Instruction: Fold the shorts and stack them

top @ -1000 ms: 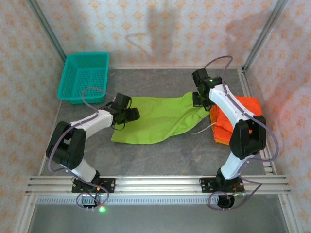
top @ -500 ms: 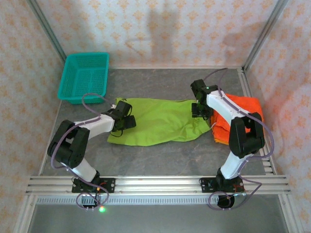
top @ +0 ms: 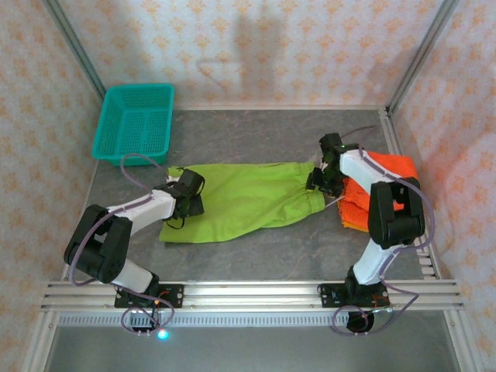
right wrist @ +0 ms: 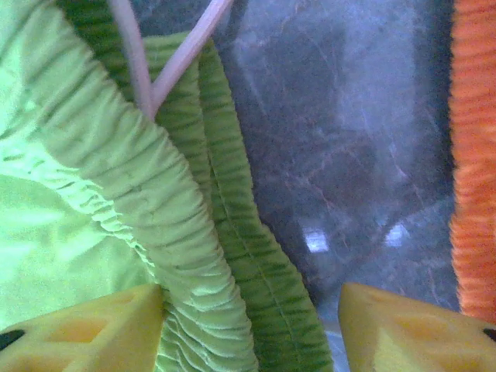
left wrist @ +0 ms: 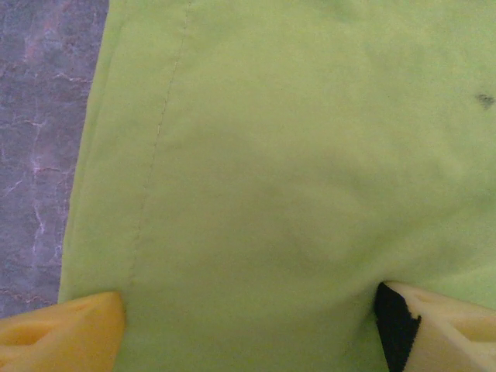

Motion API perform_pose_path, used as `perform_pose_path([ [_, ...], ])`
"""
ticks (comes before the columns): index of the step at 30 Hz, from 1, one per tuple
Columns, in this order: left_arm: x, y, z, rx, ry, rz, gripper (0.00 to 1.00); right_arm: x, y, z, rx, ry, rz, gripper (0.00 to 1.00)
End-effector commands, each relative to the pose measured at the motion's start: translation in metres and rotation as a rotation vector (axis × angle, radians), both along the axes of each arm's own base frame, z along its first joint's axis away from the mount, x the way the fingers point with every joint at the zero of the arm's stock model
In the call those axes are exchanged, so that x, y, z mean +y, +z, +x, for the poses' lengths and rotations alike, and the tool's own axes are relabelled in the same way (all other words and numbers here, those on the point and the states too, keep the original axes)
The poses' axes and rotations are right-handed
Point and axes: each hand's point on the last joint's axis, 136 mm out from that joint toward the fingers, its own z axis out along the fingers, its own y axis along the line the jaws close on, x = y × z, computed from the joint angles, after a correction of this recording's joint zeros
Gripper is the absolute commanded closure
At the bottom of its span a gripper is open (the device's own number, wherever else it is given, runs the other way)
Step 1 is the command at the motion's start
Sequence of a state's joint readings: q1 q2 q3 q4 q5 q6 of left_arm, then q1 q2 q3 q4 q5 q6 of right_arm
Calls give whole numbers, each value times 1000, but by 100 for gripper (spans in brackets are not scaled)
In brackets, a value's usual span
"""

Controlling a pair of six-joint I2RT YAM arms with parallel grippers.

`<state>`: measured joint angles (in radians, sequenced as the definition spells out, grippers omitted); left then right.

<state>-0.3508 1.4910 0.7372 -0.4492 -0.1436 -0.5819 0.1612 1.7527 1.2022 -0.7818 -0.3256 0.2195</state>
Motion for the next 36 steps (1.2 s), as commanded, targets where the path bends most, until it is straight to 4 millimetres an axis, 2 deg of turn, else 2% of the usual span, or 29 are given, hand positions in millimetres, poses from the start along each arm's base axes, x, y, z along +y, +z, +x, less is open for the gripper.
perform_pose_path([
  [1, 15, 4, -8, 11, 21, 56, 15, 17, -5, 16, -21, -3, 97, 39],
  [5, 15, 6, -8, 7, 22, 55, 15, 17, -12, 29, -11, -15, 117, 35],
  [9, 14, 8, -6, 3, 21, 54, 15, 12, -28, 28, 31, -30, 91, 36],
  [16, 12, 11, -4, -1, 19, 47, 15, 12, -51, 14, 80, -50, 87, 57],
  [24, 5, 24, 3, -49, 22, -7, 15, 3, -57, 9, 85, -5, -76, 89],
  [27, 0, 34, 6, -78, 14, -33, 15, 1, -58, 7, 82, 24, -129, 93],
  [31, -5, 54, 11, -144, -4, -76, 13, 0, -44, 13, 32, 27, -149, 97],
  [36, -12, 89, 14, -275, -41, -145, 0, -4, 4, 25, -76, 58, -214, 100],
])
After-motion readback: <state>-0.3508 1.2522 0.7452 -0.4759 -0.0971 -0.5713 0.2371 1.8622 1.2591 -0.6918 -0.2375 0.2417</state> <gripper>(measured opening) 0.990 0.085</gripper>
